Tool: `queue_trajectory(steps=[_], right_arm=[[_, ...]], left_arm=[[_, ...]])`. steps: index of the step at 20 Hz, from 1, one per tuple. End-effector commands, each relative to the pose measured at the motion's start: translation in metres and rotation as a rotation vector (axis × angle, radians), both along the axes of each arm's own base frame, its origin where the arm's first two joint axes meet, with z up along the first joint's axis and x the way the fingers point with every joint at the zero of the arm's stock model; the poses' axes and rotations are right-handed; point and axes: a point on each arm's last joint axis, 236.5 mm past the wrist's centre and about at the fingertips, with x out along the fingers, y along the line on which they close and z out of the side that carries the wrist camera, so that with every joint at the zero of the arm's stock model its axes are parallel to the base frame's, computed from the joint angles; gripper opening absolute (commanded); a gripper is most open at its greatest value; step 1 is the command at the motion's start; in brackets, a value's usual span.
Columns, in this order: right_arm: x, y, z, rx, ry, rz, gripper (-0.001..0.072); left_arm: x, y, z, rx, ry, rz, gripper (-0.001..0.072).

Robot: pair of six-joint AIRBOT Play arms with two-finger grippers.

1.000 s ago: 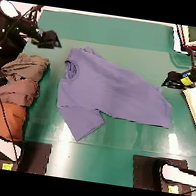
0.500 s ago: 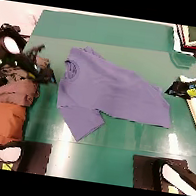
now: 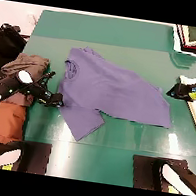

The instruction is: Fold the shirts.

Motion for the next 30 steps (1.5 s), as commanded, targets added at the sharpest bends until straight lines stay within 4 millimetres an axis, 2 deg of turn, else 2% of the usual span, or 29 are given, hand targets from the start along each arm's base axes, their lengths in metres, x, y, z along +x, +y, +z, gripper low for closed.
queue_trajectory(steps=[1, 4, 6, 7, 8, 10, 12, 14, 15, 16, 19, 21, 23, 25, 26, 27, 28, 29, 30], right_arm=[[-0.012, -0.013, -0.01, -0.007, 0.045, -0.009, 0.0354], [-0.048, -0.054, -0.05, 0.024, 0.167, -0.157, 0.0354], [-0.08, -0.089, -0.081, 0.033, 0.233, -0.306, 0.0359], [-0.1, -0.105, -0.098, 0.032, 0.279, -0.382, 0.0419], [-0.12, -0.115, -0.116, 0.059, 0.334, -0.462, 0.0466], [-0.144, -0.115, -0.146, 0.178, 0.409, -0.598, 0.0464], [-0.136, -0.1, -0.164, 0.34, 0.384, -0.664, 0.0426], [-0.119, -0.091, -0.176, 0.432, 0.341, -0.713, 0.0424], [-0.106, -0.088, -0.179, 0.469, 0.308, -0.722, 0.0397], [-0.093, -0.085, -0.18, 0.491, 0.271, -0.716, 0.0362], [-0.063, -0.075, -0.185, 0.476, 0.21, -0.681, 0.0354], [-0.051, -0.062, -0.187, 0.427, 0.204, -0.602, 0.0183], [-0.033, -0.049, -0.173, 0.395, 0.169, -0.495, 0.0019], [-0.006, -0.039, -0.136, 0.354, 0.07, -0.379, 0.0018], [0.01, -0.035, -0.104, 0.328, -0.009, -0.317, 0.0018], [0.025, -0.031, -0.064, 0.298, -0.106, -0.258, 0.0018], [0.037, -0.029, -0.02, 0.265, -0.21, -0.208, 0.0018], [0.047, -0.026, 0.033, 0.224, -0.336, -0.16, 0.0018], [0.052, -0.026, 0.086, 0.182, -0.461, -0.128, 0.0018]], left_arm=[[0.01, -0.011, 0.005, -0.039, -0.044, 0.024, 0.0022], [0.027, -0.014, 0.026, -0.048, -0.104, -0.004, 0.0024], [0.038, -0.016, 0.039, -0.055, -0.138, -0.01, 0.0024], [0.043, -0.017, 0.044, -0.056, -0.157, -0.015, 0.0024], [0.046, -0.017, 0.048, -0.057, -0.17, -0.02, 0.0024], [0.048, -0.017, 0.049, -0.055, -0.182, -0.024, 0.0024], [0.049, -0.017, 0.049, -0.053, -0.188, -0.023, 0.0024], [0.049, -0.017, 0.049, -0.054, -0.187, -0.024, 0.0024], [0.049, -0.017, 0.049, -0.054, -0.186, -0.024, 0.0024], [0.049, -0.017, 0.049, -0.054, -0.187, -0.022, 0.0024], [0.049, -0.017, 0.049, -0.056, -0.186, -0.018, 0.0024], [0.05, -0.017, 0.05, -0.057, -0.186, -0.016, 0.0024], [0.052, -0.018, 0.054, -0.059, -0.196, -0.02, 0.0023], [0.063, -0.021, 0.084, -0.07, -0.266, -0.033, 0.0023], [0.074, -0.022, 0.115, -0.079, -0.347, -0.036, 0.0023], [0.082, -0.023, 0.153, -0.089, -0.44, -0.038, 0.0022], [0.088, -0.024, 0.204, -0.101, -0.558, -0.045, 0.0023], [0.089, -0.023, 0.257, -0.103, -0.685, -0.056, 0.0023], [0.084, -0.019, 0.318, -0.089, -0.834, -0.066, 0.0023]])
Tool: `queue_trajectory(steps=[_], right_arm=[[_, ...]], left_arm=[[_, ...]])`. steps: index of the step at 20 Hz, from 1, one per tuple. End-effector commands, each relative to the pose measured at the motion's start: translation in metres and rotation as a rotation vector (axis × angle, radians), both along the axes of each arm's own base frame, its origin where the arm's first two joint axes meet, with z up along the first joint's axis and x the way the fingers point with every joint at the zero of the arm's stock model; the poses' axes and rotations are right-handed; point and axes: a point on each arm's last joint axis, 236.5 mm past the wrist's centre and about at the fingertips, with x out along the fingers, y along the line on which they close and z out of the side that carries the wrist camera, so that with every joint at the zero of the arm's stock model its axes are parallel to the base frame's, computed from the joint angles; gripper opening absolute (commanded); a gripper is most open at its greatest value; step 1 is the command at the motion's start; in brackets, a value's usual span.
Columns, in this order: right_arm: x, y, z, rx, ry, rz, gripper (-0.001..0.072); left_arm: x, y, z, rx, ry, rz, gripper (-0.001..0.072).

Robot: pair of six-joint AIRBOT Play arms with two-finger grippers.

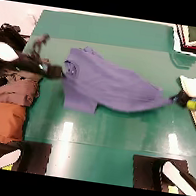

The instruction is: Fold the shirts.

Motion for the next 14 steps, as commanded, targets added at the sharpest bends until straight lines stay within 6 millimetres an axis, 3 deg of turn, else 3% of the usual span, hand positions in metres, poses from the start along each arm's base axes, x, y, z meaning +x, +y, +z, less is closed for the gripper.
queue_trajectory(steps=[1, 3, 4, 6, 7, 9, 11, 12, 14], right_arm=[[0.014, 0.02, 0.174, -0.182, -0.397, 0.086, 0.0018], [-0.004, 0.027, 0.276, -0.295, -0.623, 0.086, 0.0018], [-0.018, 0.034, 0.316, -0.344, -0.71, 0.091, 0.0018], [-0.05, 0.037, 0.376, -0.439, -0.816, 0.052, 0.0018], [-0.066, 0.034, 0.397, -0.488, -0.838, 0.017, 0.0018], [-0.092, 0.026, 0.421, -0.574, -0.836, -0.036, 0.0018], [-0.107, 0.022, 0.429, -0.618, -0.798, -0.05, 0.0017], [-0.11, 0.02, 0.428, -0.628, -0.772, -0.048, 0.0017], [-0.097, 0.014, 0.414, -0.599, -0.707, -0.042, 0.0017]], left_arm=[[-0.016, 0.012, 0.174, 0.012, -0.413, 0.012, 0.0023], [-0.051, 0.033, 0.29, 0.04, -0.704, 0.079, 0.0023], [-0.076, 0.046, 0.343, 0.048, -0.834, 0.126, 0.0023], [-0.127, 0.066, 0.42, 0.04, -1.043, 0.198, 0.0023], [-0.151, 0.07, 0.447, 0.027, -1.125, 0.211, 0.0023], [-0.176, 0.074, 0.475, 0.0, -1.221, 0.23, 0.0023], [-0.176, 0.078, 0.481, -0.001, -1.246, 0.25, 0.0023], [-0.165, 0.077, 0.474, 0.01, -1.218, 0.249, 0.0023], [-0.123, 0.072, 0.44, 0.042, -1.104, 0.234, 0.0023]])
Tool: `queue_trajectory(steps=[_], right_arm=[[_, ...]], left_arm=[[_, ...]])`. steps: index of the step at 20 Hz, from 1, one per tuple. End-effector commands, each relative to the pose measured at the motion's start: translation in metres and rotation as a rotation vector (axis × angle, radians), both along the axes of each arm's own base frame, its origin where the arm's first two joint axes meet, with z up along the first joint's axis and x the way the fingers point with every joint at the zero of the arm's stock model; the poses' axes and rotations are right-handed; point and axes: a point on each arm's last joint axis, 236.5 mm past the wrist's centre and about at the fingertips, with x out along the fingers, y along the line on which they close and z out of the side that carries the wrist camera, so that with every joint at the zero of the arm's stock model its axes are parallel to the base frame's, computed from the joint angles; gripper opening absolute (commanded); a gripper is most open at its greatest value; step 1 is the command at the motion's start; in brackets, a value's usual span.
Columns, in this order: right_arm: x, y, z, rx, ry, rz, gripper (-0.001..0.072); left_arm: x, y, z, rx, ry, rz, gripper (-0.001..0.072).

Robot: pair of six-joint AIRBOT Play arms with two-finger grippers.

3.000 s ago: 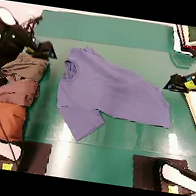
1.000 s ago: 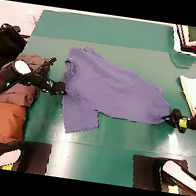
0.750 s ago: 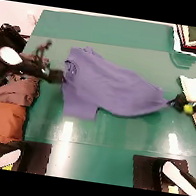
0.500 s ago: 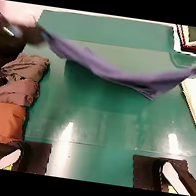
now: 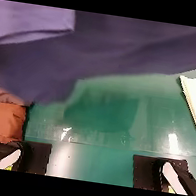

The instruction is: Fold the shirts.

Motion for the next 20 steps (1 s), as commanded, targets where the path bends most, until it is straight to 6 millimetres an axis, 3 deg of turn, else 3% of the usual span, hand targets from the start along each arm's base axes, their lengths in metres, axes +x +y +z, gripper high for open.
queue_trajectory(steps=[1, 3, 6, 9, 12, 14, 16, 18, 20], right_arm=[[0.005, -0.016, -0.02, 0.023, 0.113, -0.055, 0.0017], [0.038, -0.026, -0.069, 0.082, 0.26, -0.036, 0.0017], [0.096, -0.028, -0.178, 0.147, 0.564, 0.015, 0.0018], [0.136, -0.029, -0.296, 0.123, 0.866, 0.014, 0.0017], [0.171, -0.021, -0.39, 0.142, 1.033, 0.036, 0.0017], [0.195, -0.023, -0.426, 0.168, 1.069, 0.034, 0.0017], [0.218, -0.026, -0.437, 0.173, 1.064, 0.036, 0.0017], [0.242, -0.03, -0.426, 0.163, 1.017, 0.037, 0.0017], [0.252, -0.032, -0.411, 0.148, 0.984, 0.044, 0.0017]], left_arm=[[0.049, 0.0, -0.04, 0.025, 0.131, 0.028, 0.0023], [0.111, -0.006, -0.118, 0.035, 0.376, 0.028, 0.0024], [0.191, -0.018, -0.256, 0.064, 0.748, 0.023, 0.0025], [0.238, -0.024, -0.393, 0.098, 1.062, 0.025, 0.0025], [0.265, -0.028, -0.493, 0.123, 1.263, 0.027, 0.0024], [0.289, -0.032, -0.525, 0.09, 1.272, 0.033, 0.0024], [0.314, -0.033, -0.53, 0.07, 1.23, 0.044, 0.0024], [0.33, -0.036, -0.521, 0.066, 1.191, 0.039, 0.0024], [0.338, -0.028, -0.508, 0.049, 1.164, 0.044, 0.0024]])
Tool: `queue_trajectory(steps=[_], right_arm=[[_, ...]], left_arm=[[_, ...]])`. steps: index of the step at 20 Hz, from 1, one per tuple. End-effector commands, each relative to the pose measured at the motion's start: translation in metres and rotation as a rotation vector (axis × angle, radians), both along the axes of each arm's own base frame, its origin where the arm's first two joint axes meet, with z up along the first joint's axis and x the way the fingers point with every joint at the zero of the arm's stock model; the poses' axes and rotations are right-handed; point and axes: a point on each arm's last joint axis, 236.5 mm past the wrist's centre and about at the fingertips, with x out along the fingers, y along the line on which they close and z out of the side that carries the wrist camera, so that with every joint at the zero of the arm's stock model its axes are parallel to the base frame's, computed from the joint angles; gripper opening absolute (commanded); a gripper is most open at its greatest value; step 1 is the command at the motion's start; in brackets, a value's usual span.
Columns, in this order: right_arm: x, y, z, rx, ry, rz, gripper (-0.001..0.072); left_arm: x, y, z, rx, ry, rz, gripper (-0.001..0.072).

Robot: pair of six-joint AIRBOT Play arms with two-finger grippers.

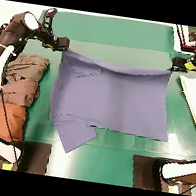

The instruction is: Fold the shirts.

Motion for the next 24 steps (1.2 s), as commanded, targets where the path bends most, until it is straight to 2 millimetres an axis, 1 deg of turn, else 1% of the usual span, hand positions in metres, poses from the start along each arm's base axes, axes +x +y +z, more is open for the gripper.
queue_trajectory(steps=[1, 2, 3, 5, 7, 10, 13, 14, 15, 16, 17, 18, 19, 20, 21, 22, 23, 24], right_arm=[[0.019, -0.003, 0.003, -0.019, -0.023, 0.029, 0.0017], [0.014, -0.004, 0.003, -0.018, -0.004, 0.036, 0.0017], [0.005, -0.004, -0.001, -0.015, 0.028, 0.045, 0.0017], [-0.016, -0.005, -0.016, -0.012, 0.093, 0.052, 0.0017], [-0.036, -0.001, -0.034, -0.002, 0.136, 0.044, 0.0017], [-0.06, 0.003, -0.056, 0.008, 0.176, 0.032, 0.0017], [-0.076, 0.006, -0.068, 0.013, 0.181, 0.014, 0.0019], [-0.077, 0.006, -0.069, 0.015, 0.173, 0.0, 0.007], [-0.079, 0.006, -0.068, 0.019, 0.164, -0.014, 0.0305], [-0.08, 0.002, -0.063, 0.021, 0.154, -0.028, 0.0364], [-0.083, 0.001, -0.056, 0.021, 0.145, -0.033, 0.0364], [-0.088, -0.001, -0.046, 0.017, 0.138, -0.034, 0.0365], [-0.094, -0.004, -0.036, 0.017, 0.131, -0.041, 0.0364], [-0.103, -0.006, -0.023, 0.016, 0.125, -0.044, 0.0364], [-0.113, -0.006, -0.012, 0.014, 0.112, -0.048, 0.0364], [-0.121, -0.005, -0.003, 0.007, 0.092, -0.043, 0.0364], [-0.128, -0.003, 0.004, 0.0, 0.068, -0.039, 0.0364], [-0.135, -0.001, 0.009, -0.004, 0.045, -0.042, 0.0364]], left_arm=[[0.019, 0.011, 0.005, -0.038, -0.024, 0.027, 0.0024], [0.016, 0.018, 0.005, -0.06, -0.007, 0.02, 0.0024], [0.007, 0.022, 0.002, -0.076, 0.032, -0.011, 0.0024], [-0.022, 0.026, -0.015, -0.03, 0.136, -0.114, 0.0024], [-0.045, 0.023, -0.03, -0.02, 0.226, -0.178, 0.0024], [-0.066, 0.021, -0.059, -0.032, 0.329, -0.189, 0.0025], [-0.101, 0.016, -0.095, -0.042, 0.471, -0.211, 0.0024], [-0.109, 0.016, -0.103, -0.051, 0.515, -0.192, 0.0025], [-0.113, 0.016, -0.107, -0.056, 0.537, -0.179, 0.0057], [-0.115, 0.016, -0.107, -0.058, 0.547, -0.172, 0.0324], [-0.117, 0.017, -0.102, -0.06, 0.551, -0.155, 0.0435], [-0.119, 0.017, -0.093, -0.057, 0.54, -0.156, 0.0434], [-0.122, 0.019, -0.083, -0.041, 0.522, -0.158, 0.0415], [-0.13, 0.026, -0.078, 0.013, 0.505, -0.147, 0.0416], [-0.143, 0.036, -0.078, 0.084, 0.497, -0.125, 0.0416], [-0.163, 0.043, -0.08, 0.145, 0.5, -0.113, 0.0417], [-0.186, 0.043, -0.085, 0.164, 0.515, -0.113, 0.0418], [-0.214, 0.037, -0.091, 0.155, 0.533, -0.127, 0.0418]])
